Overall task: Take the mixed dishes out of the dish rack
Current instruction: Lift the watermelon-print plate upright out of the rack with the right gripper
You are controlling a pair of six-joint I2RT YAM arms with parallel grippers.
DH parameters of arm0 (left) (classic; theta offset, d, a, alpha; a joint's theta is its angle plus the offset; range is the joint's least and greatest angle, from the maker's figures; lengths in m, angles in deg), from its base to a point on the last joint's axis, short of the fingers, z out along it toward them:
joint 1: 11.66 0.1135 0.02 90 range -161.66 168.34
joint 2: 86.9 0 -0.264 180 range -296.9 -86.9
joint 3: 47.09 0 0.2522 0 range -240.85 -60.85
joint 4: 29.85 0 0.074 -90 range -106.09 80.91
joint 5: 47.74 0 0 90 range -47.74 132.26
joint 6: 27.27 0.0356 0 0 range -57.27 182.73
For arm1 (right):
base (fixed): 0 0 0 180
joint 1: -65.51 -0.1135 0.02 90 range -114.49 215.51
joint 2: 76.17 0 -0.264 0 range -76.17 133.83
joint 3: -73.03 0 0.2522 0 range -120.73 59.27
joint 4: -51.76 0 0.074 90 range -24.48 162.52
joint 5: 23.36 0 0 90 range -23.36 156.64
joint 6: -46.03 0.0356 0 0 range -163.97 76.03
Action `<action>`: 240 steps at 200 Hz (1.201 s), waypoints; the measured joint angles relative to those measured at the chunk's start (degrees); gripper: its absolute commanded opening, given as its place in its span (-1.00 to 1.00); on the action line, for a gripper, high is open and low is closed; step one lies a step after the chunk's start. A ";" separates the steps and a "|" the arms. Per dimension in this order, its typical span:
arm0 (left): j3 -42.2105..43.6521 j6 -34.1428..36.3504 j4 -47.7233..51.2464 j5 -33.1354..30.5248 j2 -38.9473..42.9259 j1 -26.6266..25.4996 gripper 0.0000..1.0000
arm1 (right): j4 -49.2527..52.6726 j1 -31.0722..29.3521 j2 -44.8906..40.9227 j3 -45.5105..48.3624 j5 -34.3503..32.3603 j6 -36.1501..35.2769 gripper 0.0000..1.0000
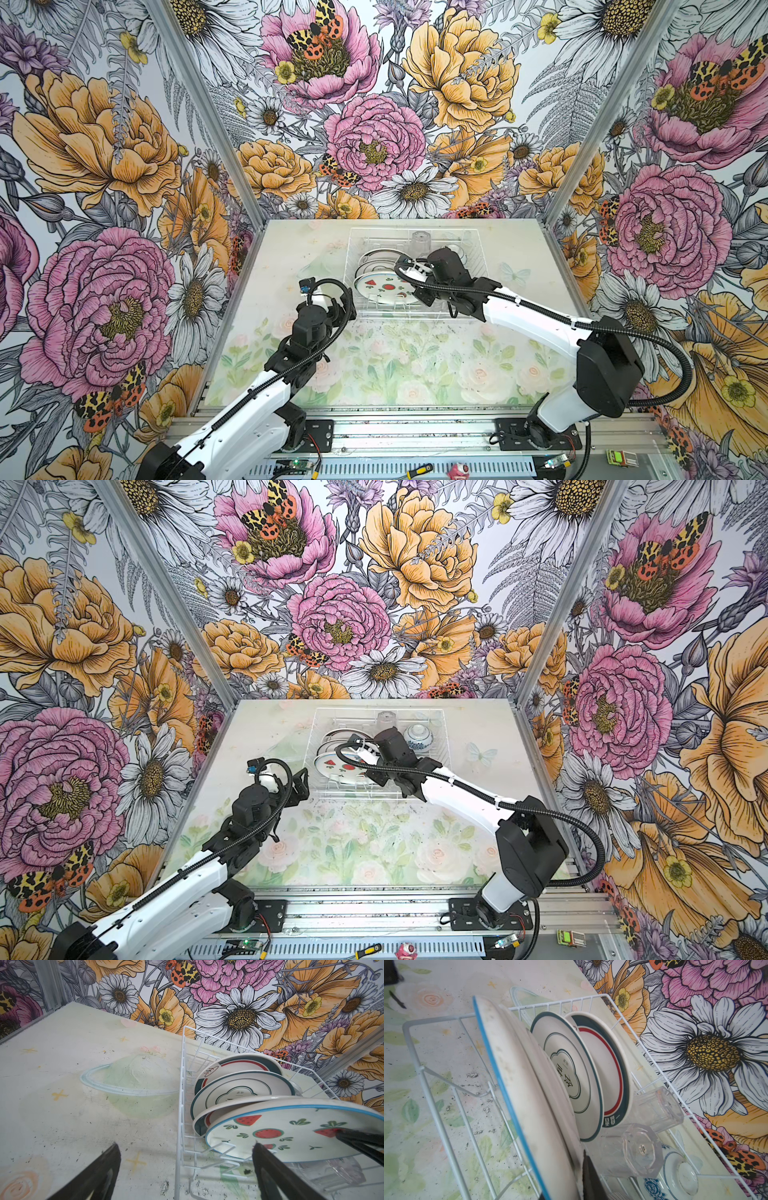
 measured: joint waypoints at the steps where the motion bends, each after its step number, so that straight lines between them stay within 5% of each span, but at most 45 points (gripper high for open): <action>1: 0.00 0.00 0.00 0.02 0.00 0.00 0.97 | 0.00 0.00 0.00 0.02 -0.04 0.02 -0.92; 136: 0.02 -0.02 -0.09 0.15 -0.15 0.00 0.97 | 1.27 -0.11 -2.34 0.46 -3.02 1.95 -0.99; 161: 0.02 -0.13 -0.20 0.28 -0.50 0.00 0.97 | 1.25 -0.09 -2.56 0.46 -3.06 2.60 -0.77; 240: 0.02 -1.05 -0.68 0.55 -1.51 0.00 0.97 | 1.25 -0.09 -2.56 0.46 -2.80 4.28 -0.71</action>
